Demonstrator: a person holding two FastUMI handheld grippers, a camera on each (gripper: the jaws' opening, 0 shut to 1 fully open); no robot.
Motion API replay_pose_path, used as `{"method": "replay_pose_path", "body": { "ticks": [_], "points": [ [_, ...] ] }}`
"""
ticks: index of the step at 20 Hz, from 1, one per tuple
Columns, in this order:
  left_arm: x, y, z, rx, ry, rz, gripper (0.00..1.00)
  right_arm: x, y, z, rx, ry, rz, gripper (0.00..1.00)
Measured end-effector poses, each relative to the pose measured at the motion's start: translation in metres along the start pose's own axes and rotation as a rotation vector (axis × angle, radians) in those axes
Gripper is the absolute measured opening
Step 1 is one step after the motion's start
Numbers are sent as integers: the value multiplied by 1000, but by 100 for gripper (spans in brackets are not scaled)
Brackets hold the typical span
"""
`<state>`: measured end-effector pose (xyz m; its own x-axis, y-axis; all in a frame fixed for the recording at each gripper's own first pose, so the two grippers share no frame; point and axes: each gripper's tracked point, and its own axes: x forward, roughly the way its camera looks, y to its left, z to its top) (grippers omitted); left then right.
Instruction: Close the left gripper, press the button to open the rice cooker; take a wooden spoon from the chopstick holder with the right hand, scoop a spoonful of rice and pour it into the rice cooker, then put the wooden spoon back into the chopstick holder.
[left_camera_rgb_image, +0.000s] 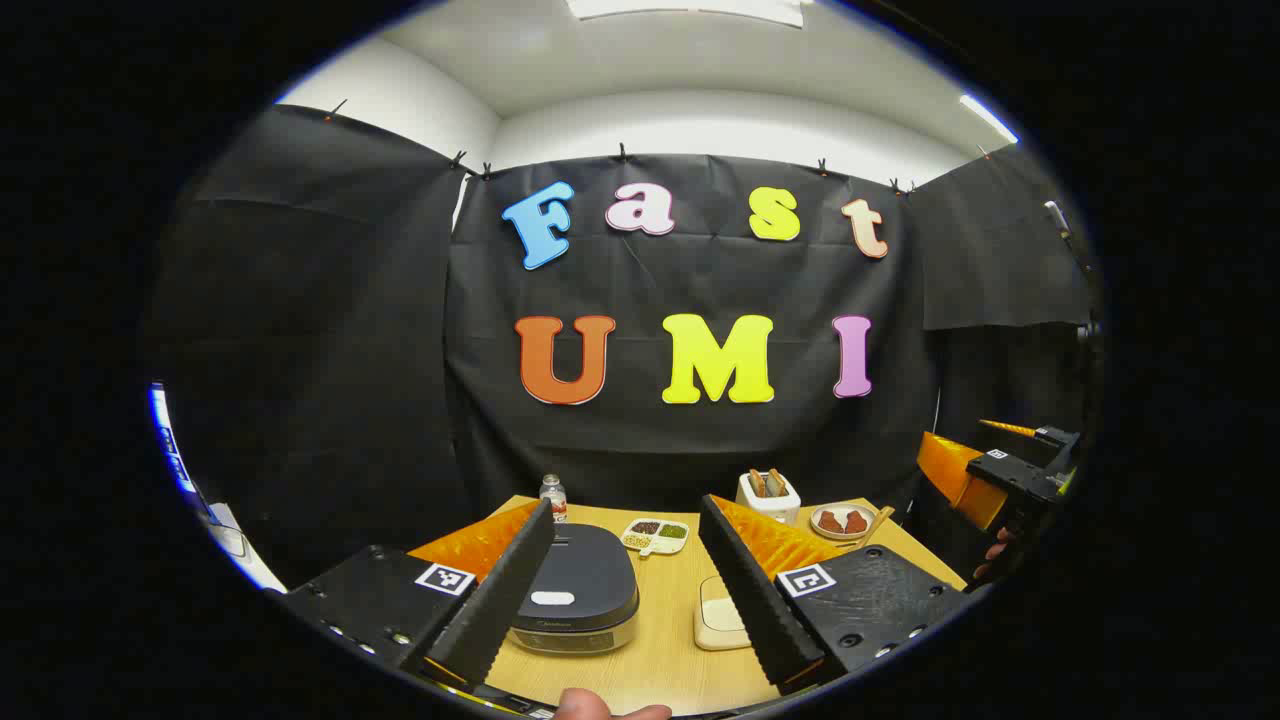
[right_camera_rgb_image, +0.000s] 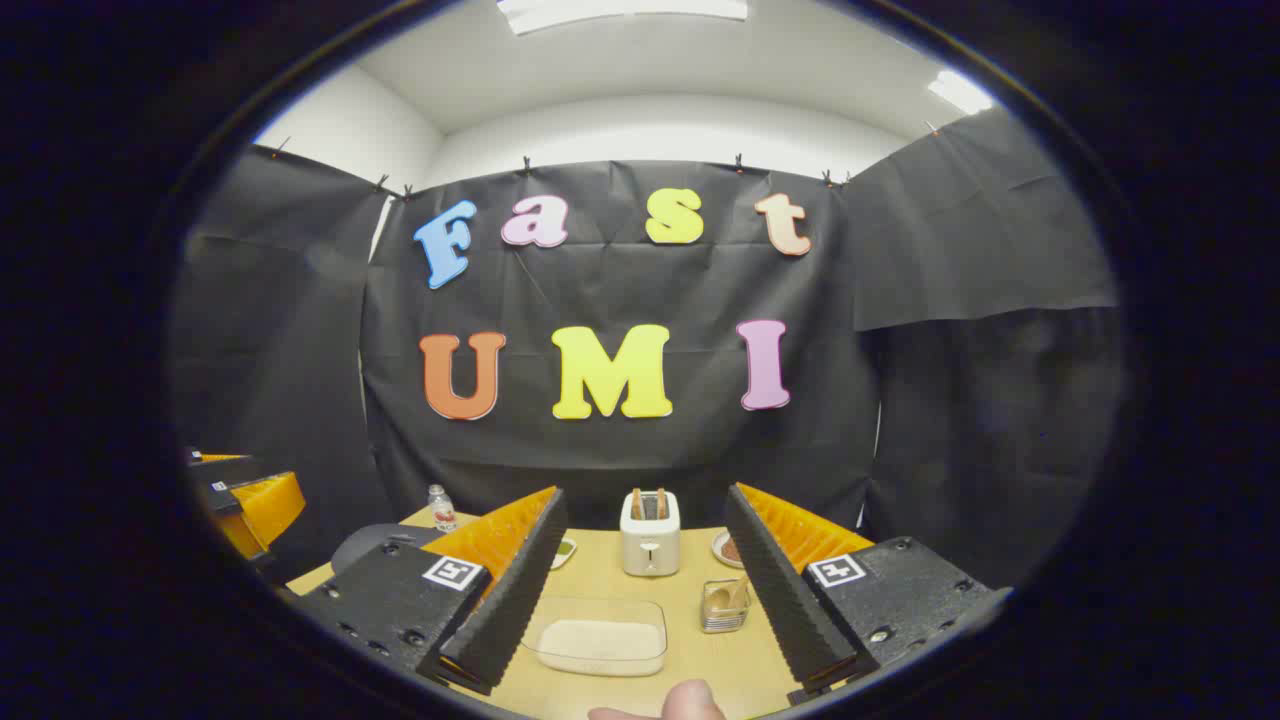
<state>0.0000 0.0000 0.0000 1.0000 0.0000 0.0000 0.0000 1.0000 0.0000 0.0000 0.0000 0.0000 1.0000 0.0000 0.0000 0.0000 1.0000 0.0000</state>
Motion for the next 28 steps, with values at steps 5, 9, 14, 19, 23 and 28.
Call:
{"method": "replay_pose_path", "body": {
  "ticks": [5, 9, 14, 19, 23, 28],
  "points": [
    [-1, 5, -4, 2, 13, 7, 95, 0, -1, -1, 25, 11, -12, 100],
    [0, 9, -4, 2, 17, 11, 95, 2, 6, 2, 35, 6, 1, 100],
    [3, 12, -6, -3, 20, 18, 95, 3, 7, 6, 22, -1, 11, 100],
    [9, 6, -10, -4, 33, 8, 95, 8, 3, 1, 16, 17, 6, 100],
    [14, 4, -19, -14, 67, 7, 95, 16, -1, 2, 11, 24, 3, 100],
    [26, 7, -33, -62, 136, 19, 95, 36, -3, -3, 15, 39, 22, 100]
  ]
}}
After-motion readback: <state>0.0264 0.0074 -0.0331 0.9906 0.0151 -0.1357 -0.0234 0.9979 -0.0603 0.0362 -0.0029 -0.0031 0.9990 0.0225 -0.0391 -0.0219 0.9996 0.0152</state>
